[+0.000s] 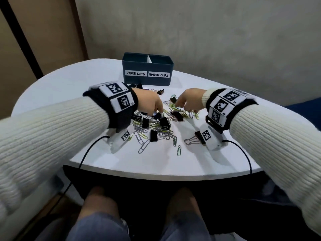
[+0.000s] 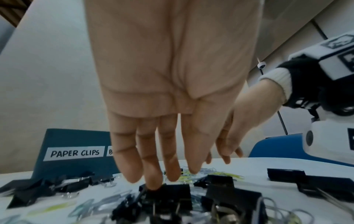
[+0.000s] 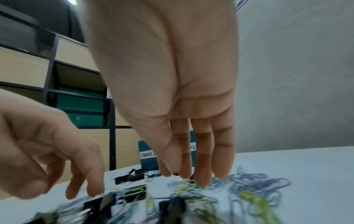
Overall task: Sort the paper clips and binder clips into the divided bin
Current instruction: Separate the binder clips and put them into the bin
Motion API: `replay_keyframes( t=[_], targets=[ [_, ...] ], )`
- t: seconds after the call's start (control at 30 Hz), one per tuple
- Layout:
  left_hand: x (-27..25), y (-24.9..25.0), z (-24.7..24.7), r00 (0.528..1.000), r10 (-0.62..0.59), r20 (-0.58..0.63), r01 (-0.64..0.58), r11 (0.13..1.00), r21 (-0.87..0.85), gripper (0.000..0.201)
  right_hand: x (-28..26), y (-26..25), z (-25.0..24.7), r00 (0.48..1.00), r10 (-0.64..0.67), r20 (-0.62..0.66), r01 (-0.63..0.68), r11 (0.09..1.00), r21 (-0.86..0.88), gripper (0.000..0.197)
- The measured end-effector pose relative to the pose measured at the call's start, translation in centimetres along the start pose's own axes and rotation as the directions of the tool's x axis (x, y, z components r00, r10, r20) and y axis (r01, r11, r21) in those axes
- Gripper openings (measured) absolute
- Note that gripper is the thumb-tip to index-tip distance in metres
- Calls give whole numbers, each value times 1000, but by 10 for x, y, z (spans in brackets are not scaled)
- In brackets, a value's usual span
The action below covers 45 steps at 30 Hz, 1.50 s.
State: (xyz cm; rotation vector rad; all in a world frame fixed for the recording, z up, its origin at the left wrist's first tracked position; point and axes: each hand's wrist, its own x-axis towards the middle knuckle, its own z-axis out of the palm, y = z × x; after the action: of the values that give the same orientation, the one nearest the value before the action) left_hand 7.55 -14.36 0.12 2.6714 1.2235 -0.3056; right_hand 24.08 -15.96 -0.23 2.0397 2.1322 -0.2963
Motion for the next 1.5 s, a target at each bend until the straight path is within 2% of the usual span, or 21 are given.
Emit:
replay_keyframes(
  t=[0.1, 0.23, 0.3, 0.43, 0.5, 0.6, 0.87, 0.93, 1.03, 1.1, 1.23, 1.37, 1.5],
  targets=[
    [-1, 1, 10, 999, -1, 44, 1, 1000, 15, 41, 4, -13, 3, 994, -31, 103, 34, 999, -31, 50],
    [1, 3, 18, 998, 13, 59, -14, 999, 31, 46, 2, -4, 6, 983, 67, 170, -49, 993, -106, 37],
    [0, 4, 21, 997, 27, 72, -29, 999, 21, 49, 0, -1, 6, 983, 86, 164, -66, 990, -121, 32],
    [1, 4, 24, 998, 51, 41, -49, 998, -36, 51, 2, -15, 7, 996, -19, 92, 20, 1000, -4, 27],
    [1, 5, 24, 998, 61, 31, -60, 997, -47, 44, 2, -26, 12, 985, -88, 150, 75, 993, 87, 32],
    [0, 4, 26, 996, 61, 58, -61, 998, 8, 40, 1, -39, 20, 966, -112, 232, 110, 994, 18, 36],
    [-7, -16, 19, 999, -37, 23, 38, 997, -60, 41, -4, -9, 1, 953, 76, 292, -66, 997, -45, 39],
    [-7, -19, 17, 999, -51, 17, 52, 994, -92, 44, -2, -4, 2, 952, 97, 291, -87, 995, -49, 31],
    [-2, -14, 21, 999, -40, 9, 41, 995, -87, 53, 3, -3, 5, 967, 87, 241, -102, 993, 51, 11],
    [2, -5, 25, 1000, -18, 22, 19, 998, -53, 54, 4, -5, 9, 970, 73, 233, -102, 988, 113, 16],
    [10, 13, 28, 998, 13, 59, -17, 998, 61, 42, 3, -9, 19, 953, 34, 300, -75, 989, 127, 30],
    [10, 14, 25, 998, -13, 59, 7, 996, 91, 36, 3, -3, 17, 975, 23, 219, -52, 990, 130, 19],
    [7, 7, 14, 997, -35, -74, 40, 998, 57, 24, 2, 17, 2, 987, 47, 155, -86, 963, 255, 11]
  ],
)
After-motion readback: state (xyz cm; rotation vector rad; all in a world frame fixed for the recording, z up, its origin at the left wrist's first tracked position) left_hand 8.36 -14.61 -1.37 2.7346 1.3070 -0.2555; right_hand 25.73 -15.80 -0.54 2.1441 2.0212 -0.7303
